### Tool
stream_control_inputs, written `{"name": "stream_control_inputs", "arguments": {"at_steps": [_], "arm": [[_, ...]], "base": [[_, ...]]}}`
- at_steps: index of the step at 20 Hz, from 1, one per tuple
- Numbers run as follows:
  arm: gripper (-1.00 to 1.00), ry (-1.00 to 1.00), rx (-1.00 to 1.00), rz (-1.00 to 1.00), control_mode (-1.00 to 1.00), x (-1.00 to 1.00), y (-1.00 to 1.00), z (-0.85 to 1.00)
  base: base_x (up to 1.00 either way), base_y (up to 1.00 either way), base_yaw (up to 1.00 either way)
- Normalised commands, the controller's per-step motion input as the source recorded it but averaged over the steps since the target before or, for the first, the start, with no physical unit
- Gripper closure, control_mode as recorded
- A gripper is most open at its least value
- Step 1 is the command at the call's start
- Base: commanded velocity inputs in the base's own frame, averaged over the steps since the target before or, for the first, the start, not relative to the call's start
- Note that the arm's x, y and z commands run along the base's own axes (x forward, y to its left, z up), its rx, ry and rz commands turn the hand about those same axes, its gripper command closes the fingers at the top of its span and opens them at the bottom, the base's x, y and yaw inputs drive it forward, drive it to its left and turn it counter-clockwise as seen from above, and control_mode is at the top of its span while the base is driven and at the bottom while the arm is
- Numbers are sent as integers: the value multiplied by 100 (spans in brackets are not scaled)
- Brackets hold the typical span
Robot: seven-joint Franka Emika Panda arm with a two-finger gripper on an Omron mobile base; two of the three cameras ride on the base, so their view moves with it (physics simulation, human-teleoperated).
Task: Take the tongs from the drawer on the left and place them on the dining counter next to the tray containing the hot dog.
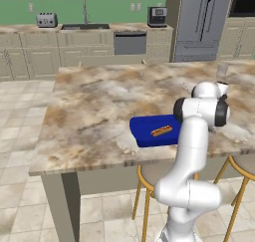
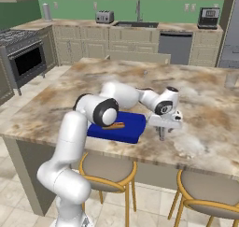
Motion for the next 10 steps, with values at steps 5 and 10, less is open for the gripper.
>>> {"name": "stream_control_inputs", "arguments": {"at_steps": [5,10], "arm": [[-100,0,0,0,-100,-26,-5,34],[-100,0,0,0,-100,-13,0,72]], "base": [[0,0,0],[0,0,0]]}}
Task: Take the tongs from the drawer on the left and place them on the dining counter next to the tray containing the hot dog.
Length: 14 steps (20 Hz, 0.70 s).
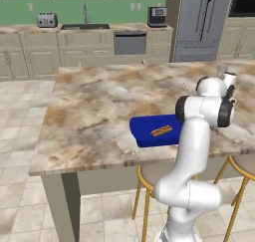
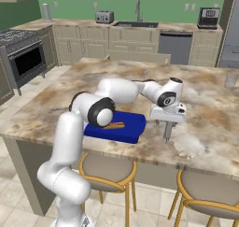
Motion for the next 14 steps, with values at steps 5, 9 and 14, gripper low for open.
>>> {"name": "stream_control_inputs", "arguments": {"at_steps": [5,9,14], "arm": [[-100,-9,-5,0,-100,-35,18,88],[-100,-13,-7,0,-100,-70,18,78],[-100,-2,-8,2,-100,-98,40,45]], "base": [[0,0,0],[0,0,0],[0,0,0]]}}
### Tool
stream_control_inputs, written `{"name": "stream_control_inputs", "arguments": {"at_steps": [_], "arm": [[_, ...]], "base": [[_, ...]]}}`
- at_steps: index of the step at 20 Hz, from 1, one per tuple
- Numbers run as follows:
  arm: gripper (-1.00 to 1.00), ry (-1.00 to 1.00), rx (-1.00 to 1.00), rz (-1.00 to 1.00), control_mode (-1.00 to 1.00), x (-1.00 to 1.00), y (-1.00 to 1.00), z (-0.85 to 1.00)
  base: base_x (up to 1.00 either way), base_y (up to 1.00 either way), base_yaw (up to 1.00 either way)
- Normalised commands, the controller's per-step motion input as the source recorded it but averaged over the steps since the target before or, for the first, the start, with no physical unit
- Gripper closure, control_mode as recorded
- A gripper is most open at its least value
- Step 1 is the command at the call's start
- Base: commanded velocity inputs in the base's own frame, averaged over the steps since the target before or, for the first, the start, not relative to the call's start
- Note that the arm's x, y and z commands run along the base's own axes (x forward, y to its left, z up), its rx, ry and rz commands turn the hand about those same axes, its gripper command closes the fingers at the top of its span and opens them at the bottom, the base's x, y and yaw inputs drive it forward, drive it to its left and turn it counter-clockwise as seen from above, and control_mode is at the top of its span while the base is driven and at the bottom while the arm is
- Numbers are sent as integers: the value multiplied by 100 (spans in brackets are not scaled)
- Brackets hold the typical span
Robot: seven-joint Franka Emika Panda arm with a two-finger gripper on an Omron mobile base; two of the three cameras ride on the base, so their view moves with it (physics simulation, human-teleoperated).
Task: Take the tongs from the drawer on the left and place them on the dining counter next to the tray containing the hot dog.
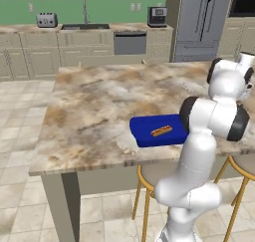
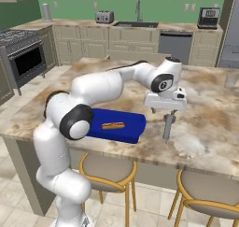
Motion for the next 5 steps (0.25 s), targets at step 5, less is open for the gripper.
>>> {"name": "stream_control_inputs", "arguments": {"at_steps": [5], "arm": [[-100,0,-13,6,-100,-86,84,27]], "base": [[0,0,0]]}}
